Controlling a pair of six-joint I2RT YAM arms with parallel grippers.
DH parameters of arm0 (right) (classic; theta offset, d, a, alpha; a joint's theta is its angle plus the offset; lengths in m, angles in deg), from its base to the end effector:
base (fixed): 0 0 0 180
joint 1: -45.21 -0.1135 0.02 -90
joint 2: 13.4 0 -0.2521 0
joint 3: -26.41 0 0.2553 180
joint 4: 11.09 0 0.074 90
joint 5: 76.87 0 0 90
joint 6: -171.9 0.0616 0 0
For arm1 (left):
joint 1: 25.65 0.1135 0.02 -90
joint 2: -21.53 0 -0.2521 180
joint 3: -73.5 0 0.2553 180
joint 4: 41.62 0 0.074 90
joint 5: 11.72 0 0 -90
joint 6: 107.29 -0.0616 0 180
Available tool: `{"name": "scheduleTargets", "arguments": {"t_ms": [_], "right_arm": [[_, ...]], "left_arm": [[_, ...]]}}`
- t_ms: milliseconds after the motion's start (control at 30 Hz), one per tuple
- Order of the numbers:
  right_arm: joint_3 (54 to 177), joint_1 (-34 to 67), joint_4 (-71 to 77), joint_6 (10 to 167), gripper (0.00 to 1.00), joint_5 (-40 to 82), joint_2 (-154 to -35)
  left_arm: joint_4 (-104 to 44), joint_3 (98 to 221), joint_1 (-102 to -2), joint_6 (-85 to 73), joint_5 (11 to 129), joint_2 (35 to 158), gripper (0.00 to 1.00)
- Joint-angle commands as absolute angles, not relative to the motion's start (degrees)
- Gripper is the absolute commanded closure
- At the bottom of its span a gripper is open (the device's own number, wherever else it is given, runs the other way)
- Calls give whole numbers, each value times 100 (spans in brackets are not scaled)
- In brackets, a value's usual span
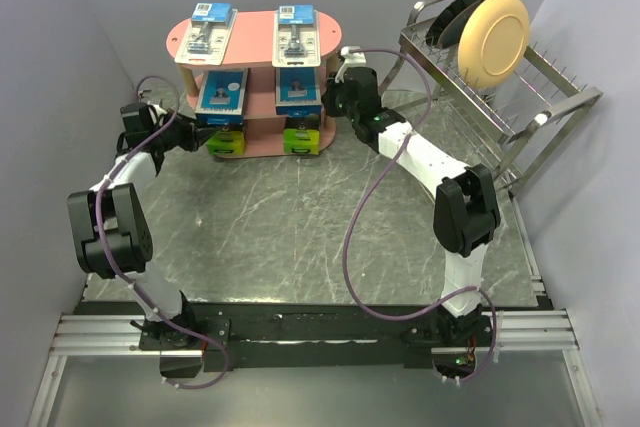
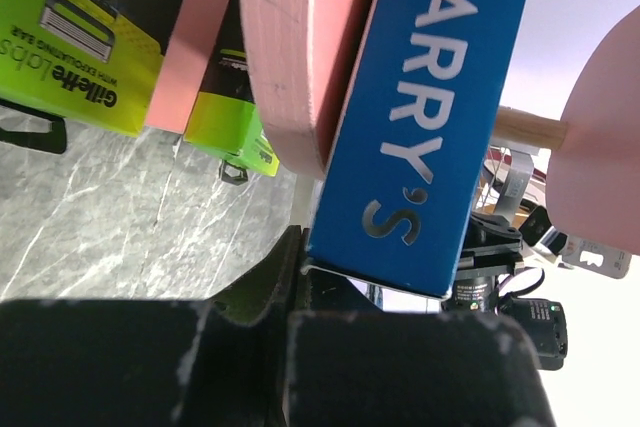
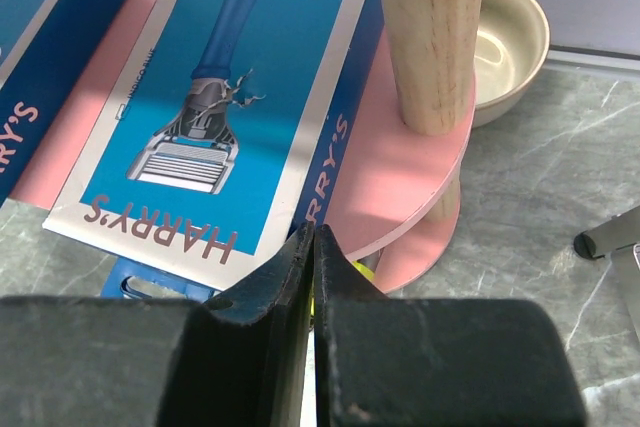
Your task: Place and organize the shaving razors onto the shelf
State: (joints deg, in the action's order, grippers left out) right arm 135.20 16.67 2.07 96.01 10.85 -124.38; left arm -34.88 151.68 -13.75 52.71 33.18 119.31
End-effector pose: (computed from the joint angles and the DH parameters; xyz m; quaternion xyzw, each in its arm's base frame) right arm 0.4370 0.2349 0.3032 -0.0879 0.7903 0.2057 0.5705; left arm 0.4003 0.0398 0.2255 -0.3615 0.7252 -0.5213 0.2676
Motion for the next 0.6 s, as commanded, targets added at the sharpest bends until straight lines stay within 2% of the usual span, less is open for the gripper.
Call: {"name": "scheduleTargets", "arguments": {"t_ms": [0, 333, 467, 500, 567], "right_arm": [[13519, 1594, 39, 9692, 90, 1111, -12423], [13466, 1559, 100, 9631, 90, 1041, -12344], [13160, 1576, 206, 9491, 90, 865, -11959], [13054, 1568, 206, 9438, 89, 822, -11844], [12695, 1585, 328, 9411, 86, 733, -11511]], "left_arm": [[-3884, 15362, -1492, 5355, 3346, 11935, 96], [-3963, 15274, -1501, 5356, 3302, 11892, 96], [-3351, 15108, -1361, 5013, 3127, 11383, 93], [-3131, 14959, -1317, 4899, 3109, 11077, 91], [-2813, 14757, -1159, 4539, 3091, 10768, 75]]}}
